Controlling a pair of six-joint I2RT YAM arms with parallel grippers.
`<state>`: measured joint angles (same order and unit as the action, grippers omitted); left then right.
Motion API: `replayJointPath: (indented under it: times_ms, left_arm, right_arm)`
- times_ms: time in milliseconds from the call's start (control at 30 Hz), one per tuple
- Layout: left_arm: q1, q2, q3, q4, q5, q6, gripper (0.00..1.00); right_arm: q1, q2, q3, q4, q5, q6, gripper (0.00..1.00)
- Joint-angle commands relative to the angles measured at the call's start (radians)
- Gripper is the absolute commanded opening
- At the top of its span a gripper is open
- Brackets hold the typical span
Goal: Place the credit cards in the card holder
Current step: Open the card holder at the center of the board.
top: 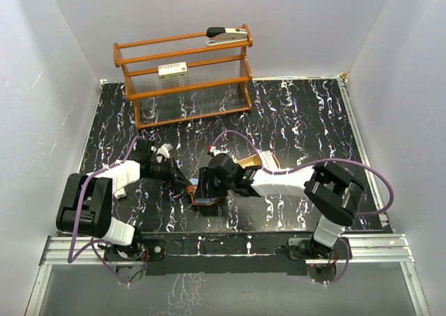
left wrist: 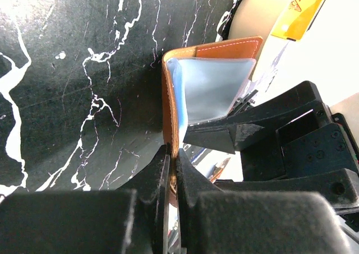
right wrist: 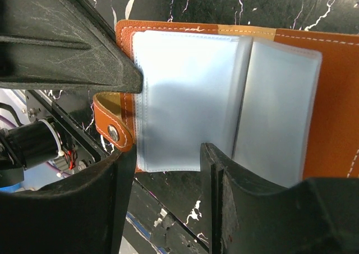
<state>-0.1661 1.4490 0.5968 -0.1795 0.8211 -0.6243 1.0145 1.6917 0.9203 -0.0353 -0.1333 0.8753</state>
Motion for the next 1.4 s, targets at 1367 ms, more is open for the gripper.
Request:
replayJointPath:
  times_ms: [1367]
  left_arm:
    - [-0.003, 0.123, 0.115, -0.161, 0.157, 0.154, 0.18]
  right_arm:
    - [0.002, 0.024, 0.013, -0.021, 0.048, -0.018, 0.38]
